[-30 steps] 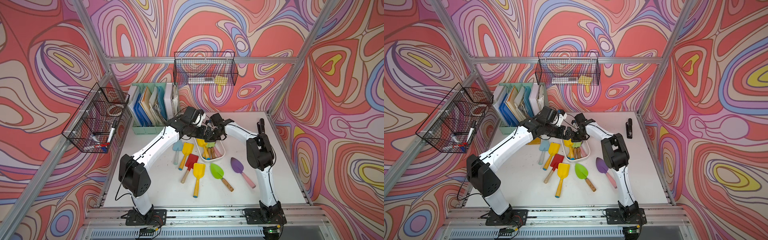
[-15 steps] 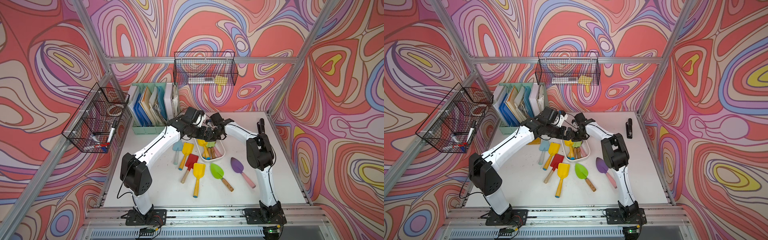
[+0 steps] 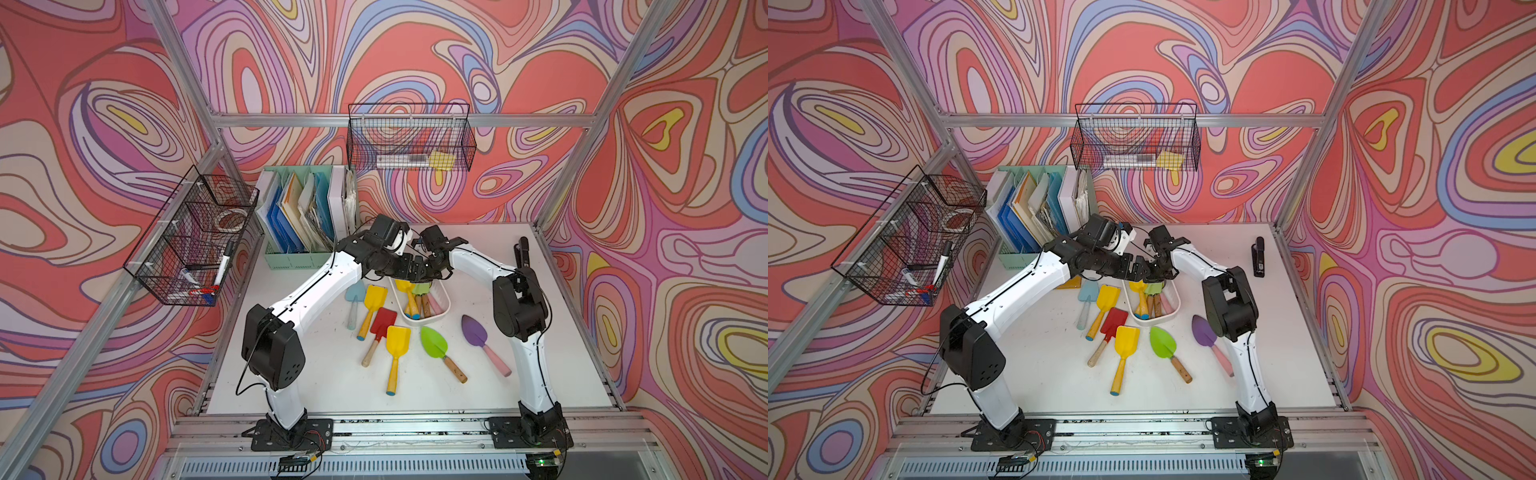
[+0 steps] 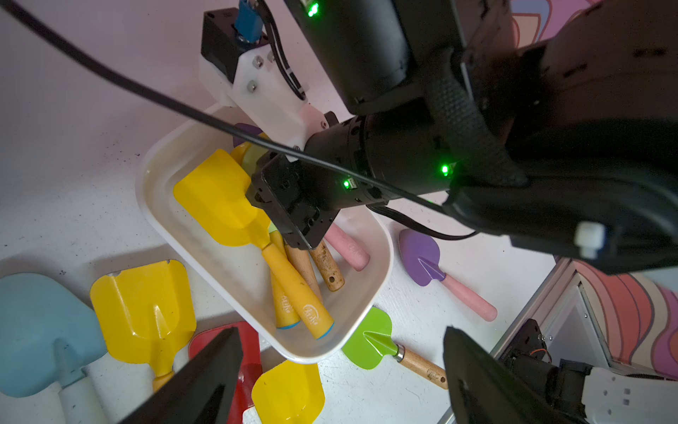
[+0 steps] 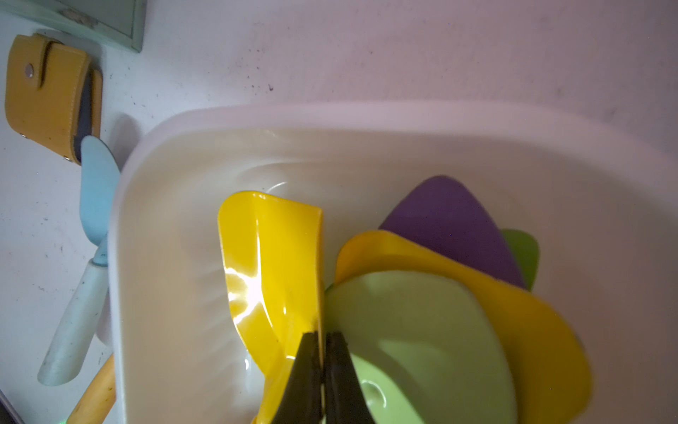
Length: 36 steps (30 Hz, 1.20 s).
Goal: Put the shovel into the storage box
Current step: Pick up the shovel from the center of the board.
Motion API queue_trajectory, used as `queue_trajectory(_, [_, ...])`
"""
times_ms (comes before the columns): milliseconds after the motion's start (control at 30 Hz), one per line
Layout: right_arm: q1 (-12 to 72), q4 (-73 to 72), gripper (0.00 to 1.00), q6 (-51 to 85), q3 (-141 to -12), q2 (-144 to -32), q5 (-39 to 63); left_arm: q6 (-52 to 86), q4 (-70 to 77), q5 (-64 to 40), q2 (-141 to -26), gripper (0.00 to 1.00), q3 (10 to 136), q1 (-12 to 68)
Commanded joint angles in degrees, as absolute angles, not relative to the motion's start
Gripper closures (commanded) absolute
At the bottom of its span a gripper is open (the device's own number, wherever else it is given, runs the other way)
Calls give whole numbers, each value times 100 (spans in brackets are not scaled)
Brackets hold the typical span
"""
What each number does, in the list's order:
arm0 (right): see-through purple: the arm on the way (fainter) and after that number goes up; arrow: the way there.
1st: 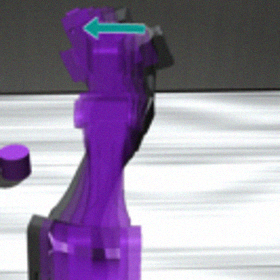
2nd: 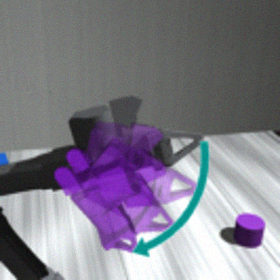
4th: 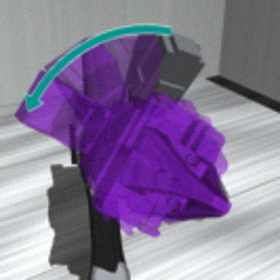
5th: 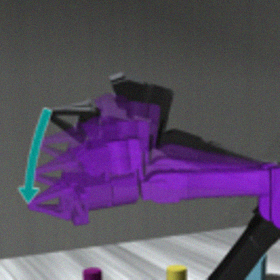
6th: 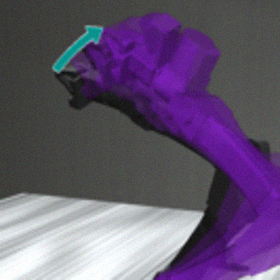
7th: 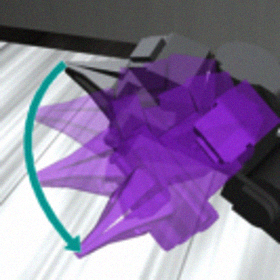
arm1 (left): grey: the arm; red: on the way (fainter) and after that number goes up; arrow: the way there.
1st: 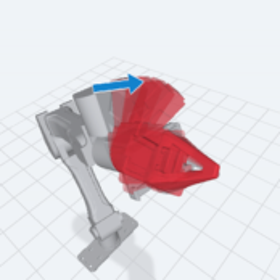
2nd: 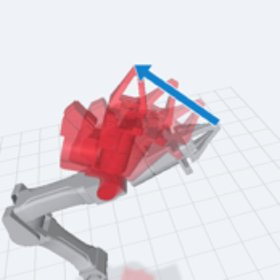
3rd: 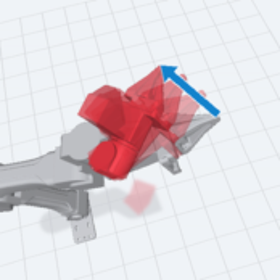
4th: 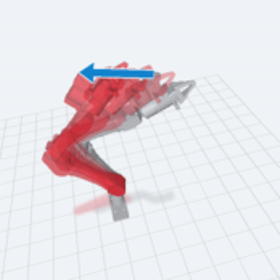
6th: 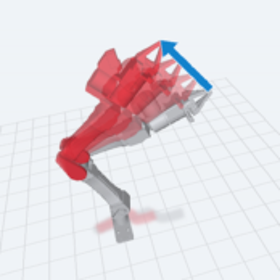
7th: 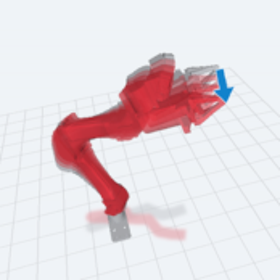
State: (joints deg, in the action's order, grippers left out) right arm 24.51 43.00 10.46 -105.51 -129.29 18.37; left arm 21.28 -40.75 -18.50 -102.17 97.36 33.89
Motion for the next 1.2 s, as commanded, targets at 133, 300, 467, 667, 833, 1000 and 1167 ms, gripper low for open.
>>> queue_trajectory(133, [2474,4348,83,1070,-10670,-13065,1723,2114,-4199,-1876,-10325,8,9856,3419])
queue_trajectory(300, [2479,4362,80,1071,-10679,-13043,1714,2122,-4236,-1845,-10345,8,9860,3419])
queue_trajectory(467, [2479,4377,78,1081,-10705,-13025,1730,2118,-4270,-1803,-10328,8,9855,3419])
queue_trajectory(667, [2476,4472,73,1091,-10775,-12895,1758,2137,-4578,-1590,-10288,8,10000,3421])
queue_trajectory(833, [2479,4586,68,1068,-10790,-12690,1714,2291,-5184,-911,-10274,8,10188,3419])
queue_trajectory(1000, [2485,4675,65,1071,-10673,-12398,1601,2506,-5738,-256,-10207,8,10066,3388])
queue_trajectory(1167, [2485,4711,64,1142,-10472,-11973,1425,2714,-5821,2,-9966,8,9381,3200])
